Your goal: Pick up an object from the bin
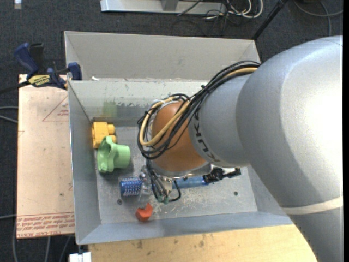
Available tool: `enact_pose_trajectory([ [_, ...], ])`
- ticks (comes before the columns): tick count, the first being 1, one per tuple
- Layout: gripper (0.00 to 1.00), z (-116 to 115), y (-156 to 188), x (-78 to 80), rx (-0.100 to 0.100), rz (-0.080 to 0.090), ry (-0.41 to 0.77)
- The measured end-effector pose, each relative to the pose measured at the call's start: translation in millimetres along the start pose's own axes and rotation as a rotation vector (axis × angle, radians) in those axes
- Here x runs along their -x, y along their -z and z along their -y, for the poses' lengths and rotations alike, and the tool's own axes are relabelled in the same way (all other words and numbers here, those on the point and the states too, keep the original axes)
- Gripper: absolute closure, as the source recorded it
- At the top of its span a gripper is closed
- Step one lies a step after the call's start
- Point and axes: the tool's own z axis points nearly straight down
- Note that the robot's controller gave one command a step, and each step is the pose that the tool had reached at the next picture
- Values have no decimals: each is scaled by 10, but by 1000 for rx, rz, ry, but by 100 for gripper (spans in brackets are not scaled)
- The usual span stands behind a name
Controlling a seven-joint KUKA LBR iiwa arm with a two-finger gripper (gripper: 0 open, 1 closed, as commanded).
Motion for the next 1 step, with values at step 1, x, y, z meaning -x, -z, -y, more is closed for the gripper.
enact_pose_trajectory([
  [1,100,-206,1132,246,2,4,7],
])
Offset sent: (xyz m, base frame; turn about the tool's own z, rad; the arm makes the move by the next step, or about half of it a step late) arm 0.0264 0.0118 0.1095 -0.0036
